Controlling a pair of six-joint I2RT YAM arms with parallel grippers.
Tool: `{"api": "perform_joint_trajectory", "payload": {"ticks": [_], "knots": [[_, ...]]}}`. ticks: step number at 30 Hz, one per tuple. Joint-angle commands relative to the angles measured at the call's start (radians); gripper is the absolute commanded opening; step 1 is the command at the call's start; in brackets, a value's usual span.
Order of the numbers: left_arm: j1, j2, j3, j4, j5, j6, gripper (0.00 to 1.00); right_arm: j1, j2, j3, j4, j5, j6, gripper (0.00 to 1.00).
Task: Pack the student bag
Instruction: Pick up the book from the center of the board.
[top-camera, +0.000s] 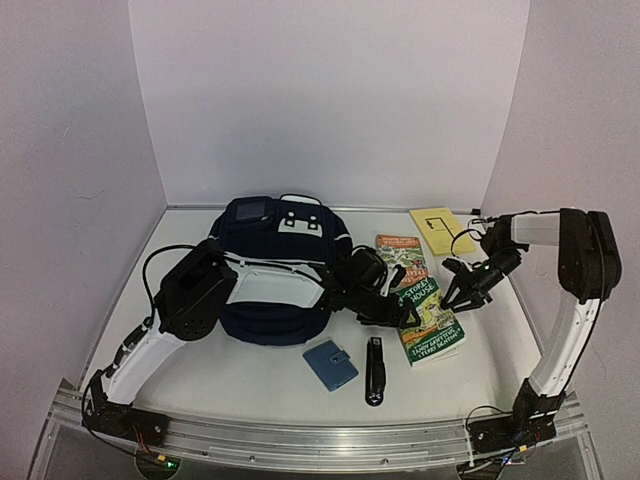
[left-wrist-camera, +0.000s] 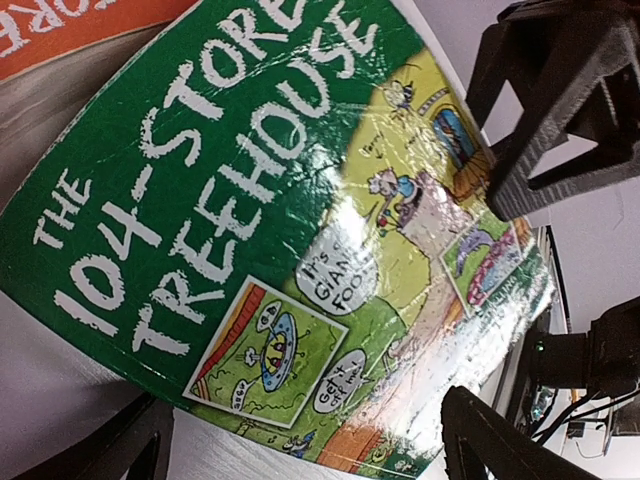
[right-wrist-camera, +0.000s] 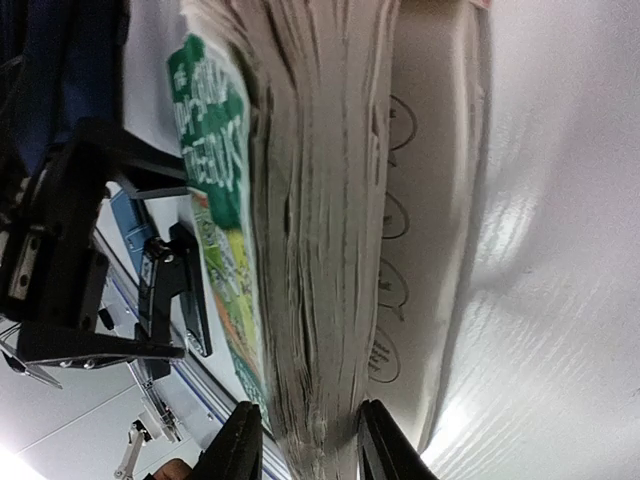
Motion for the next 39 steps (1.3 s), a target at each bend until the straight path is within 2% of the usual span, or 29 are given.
{"api": "perform_joint_trajectory", "payload": {"ticks": [1, 7, 11, 13, 16, 23, 30, 39], "knots": [[0.009, 0.006, 0.008, 0.026, 0.010, 0.005, 0.93, 0.054, -0.045, 0.028, -0.033, -0.124, -0.009, 0.34], [0.015, 0.003, 0.004, 0.028, 0.009, 0.006, 0.93, 0.075, 0.039, -0.007, 0.057, -0.093, 0.041, 0.42], [0.015, 0.000, -0.005, 0.037, 0.008, 0.003, 0.93, 0.075, 0.060, -0.012, 0.087, -0.063, 0.069, 0.40], [0.015, -0.003, -0.007, 0.037, 0.005, 0.004, 0.93, 0.074, 0.048, -0.004, 0.087, -0.049, 0.077, 0.31], [0.017, -0.022, -0.025, 0.040, -0.005, 0.008, 0.93, 0.072, 0.011, 0.009, 0.085, -0.018, 0.090, 0.00], [0.029, -0.159, -0.119, 0.061, -0.054, 0.034, 0.99, 0.070, -0.128, 0.044, 0.083, -0.061, 0.111, 0.00], [0.066, -0.373, -0.277, 0.089, -0.114, 0.044, 1.00, 0.070, -0.225, 0.118, 0.080, -0.158, 0.136, 0.00], [0.117, -0.550, -0.480, 0.270, 0.012, -0.037, 1.00, 0.087, -0.359, 0.210, 0.070, -0.275, 0.173, 0.00]]}}
